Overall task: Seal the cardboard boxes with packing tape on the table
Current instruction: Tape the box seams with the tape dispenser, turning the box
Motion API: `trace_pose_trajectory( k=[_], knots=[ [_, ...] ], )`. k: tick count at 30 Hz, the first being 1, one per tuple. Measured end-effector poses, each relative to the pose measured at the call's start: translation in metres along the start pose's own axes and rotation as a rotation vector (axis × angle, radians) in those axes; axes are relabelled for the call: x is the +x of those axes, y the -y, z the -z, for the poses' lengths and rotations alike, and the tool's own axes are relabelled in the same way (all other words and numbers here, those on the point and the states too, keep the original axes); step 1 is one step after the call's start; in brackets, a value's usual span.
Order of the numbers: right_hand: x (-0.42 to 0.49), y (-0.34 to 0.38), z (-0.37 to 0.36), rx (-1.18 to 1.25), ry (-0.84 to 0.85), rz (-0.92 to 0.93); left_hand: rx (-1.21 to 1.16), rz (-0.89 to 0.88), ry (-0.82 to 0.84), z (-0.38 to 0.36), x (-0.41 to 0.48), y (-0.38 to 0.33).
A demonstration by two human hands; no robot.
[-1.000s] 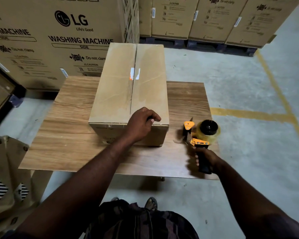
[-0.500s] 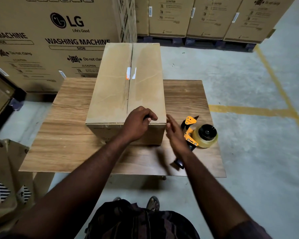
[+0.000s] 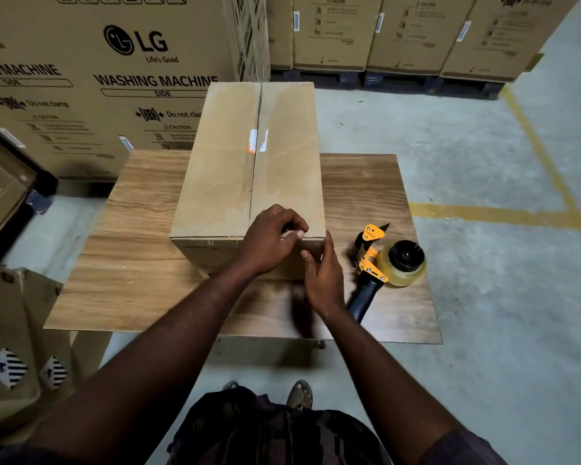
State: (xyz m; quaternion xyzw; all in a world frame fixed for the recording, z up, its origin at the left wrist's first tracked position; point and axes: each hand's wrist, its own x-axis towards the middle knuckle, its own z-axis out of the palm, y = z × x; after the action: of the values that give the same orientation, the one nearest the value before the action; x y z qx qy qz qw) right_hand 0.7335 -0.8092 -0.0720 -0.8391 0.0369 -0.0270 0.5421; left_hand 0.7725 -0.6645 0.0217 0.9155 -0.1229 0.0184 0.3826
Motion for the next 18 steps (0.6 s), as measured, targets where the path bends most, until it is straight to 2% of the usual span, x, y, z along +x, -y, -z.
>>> trace_pose_trajectory(
  k=[2,6,10,12,18],
  knots=[
    [0.003,-0.001,0.018,0.057,0.008,0.046,0.002,-0.015,-0.009,-0.003,-0.001,0.002],
    [0.012,0.021,0.047,0.159,-0.094,0.132,0.103,-0.047,-0.074,-0.012,-0.006,0.002],
    [0.026,0.020,0.046,-0.132,0.097,0.451,0.235,-0.076,-0.162,-0.023,-0.013,0.002],
    [0.030,0.009,0.048,-0.285,0.129,0.567,0.266,-0.075,-0.168,-0.026,-0.015,0.002],
    [0.026,0.017,0.053,-0.461,0.121,0.617,0.286,-0.049,-0.102,-0.023,-0.016,0.002]
  ],
)
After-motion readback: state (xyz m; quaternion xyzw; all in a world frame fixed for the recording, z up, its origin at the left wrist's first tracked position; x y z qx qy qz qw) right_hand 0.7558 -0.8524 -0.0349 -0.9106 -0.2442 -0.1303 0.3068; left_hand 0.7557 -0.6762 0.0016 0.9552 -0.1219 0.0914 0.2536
